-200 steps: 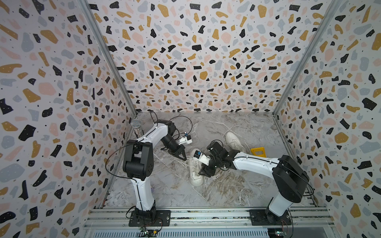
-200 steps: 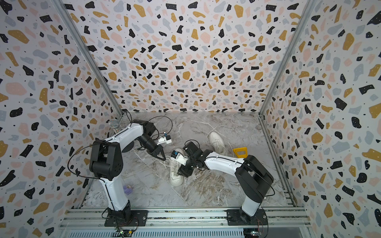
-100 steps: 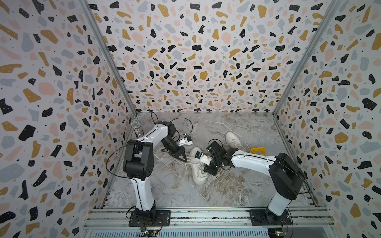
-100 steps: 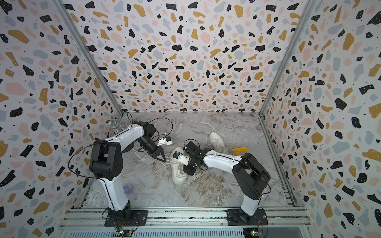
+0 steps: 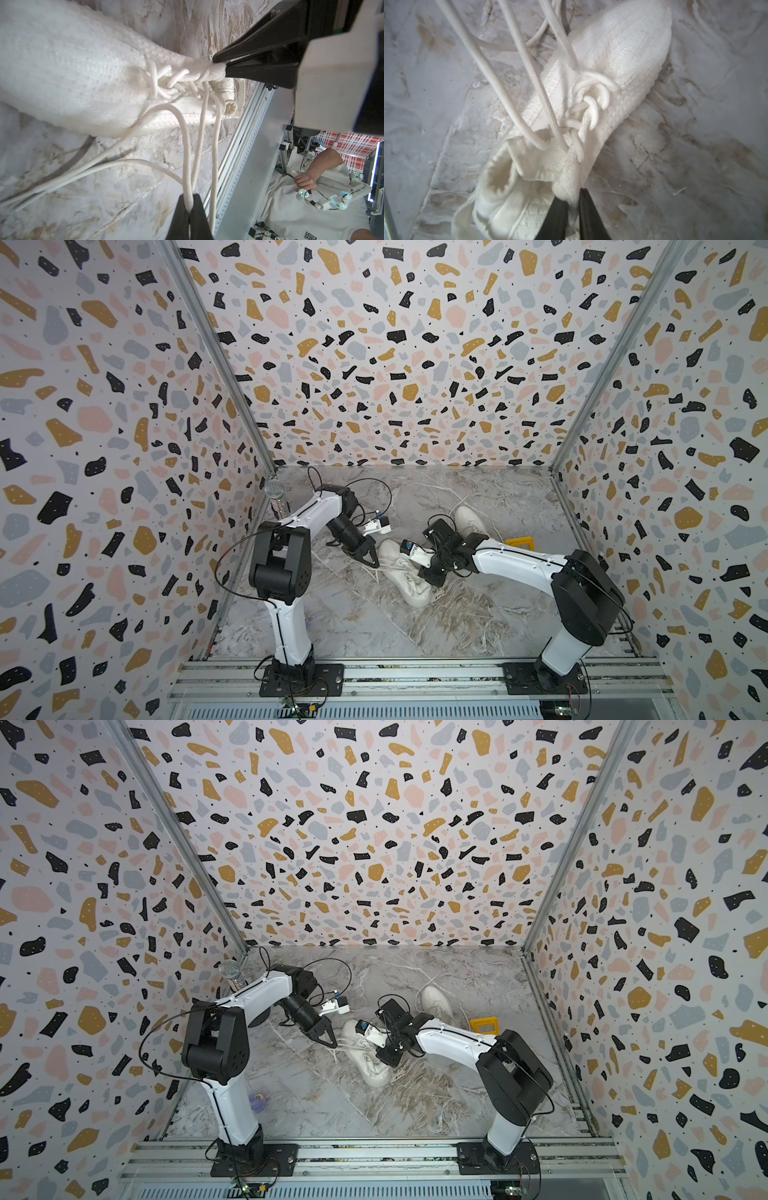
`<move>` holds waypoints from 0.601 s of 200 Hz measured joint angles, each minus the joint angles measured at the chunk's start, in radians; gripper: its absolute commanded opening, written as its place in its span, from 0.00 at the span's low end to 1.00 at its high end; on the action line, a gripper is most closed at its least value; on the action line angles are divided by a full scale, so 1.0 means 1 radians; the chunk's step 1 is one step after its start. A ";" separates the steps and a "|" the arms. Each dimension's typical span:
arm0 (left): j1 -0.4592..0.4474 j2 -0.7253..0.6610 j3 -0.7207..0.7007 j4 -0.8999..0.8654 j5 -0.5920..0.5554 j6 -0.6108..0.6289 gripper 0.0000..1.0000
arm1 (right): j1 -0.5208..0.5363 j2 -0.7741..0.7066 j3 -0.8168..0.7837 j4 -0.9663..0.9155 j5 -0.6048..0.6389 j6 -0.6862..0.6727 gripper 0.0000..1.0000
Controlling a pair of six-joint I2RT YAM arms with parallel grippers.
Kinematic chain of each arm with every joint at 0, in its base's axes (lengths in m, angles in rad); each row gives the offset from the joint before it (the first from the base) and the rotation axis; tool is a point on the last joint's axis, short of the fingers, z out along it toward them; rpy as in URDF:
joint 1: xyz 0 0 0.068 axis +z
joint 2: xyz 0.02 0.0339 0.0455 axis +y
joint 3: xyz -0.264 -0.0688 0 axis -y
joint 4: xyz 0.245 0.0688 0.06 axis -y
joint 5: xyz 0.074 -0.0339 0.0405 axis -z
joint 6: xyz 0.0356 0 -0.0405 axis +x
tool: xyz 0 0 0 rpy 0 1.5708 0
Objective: Tie the shoes
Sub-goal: Cross the shoelace with the shoelace.
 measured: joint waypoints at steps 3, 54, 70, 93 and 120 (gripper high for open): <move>0.000 0.000 0.000 0.000 0.000 0.000 0.00 | 0.000 -0.004 0.000 0.000 -0.007 -0.008 0.28; 0.000 -0.050 0.000 0.020 0.037 0.008 0.00 | -0.005 -0.082 0.019 0.042 -0.186 -0.084 0.25; 0.000 -0.052 0.002 0.024 0.055 0.007 0.00 | -0.005 -0.074 0.019 0.090 -0.224 -0.083 0.20; -0.001 -0.050 0.002 0.027 0.070 0.004 0.00 | 0.003 -0.042 0.019 0.160 -0.243 -0.086 0.13; -0.001 -0.050 0.002 0.029 0.080 -0.001 0.00 | 0.023 0.003 0.019 0.214 -0.235 -0.105 0.08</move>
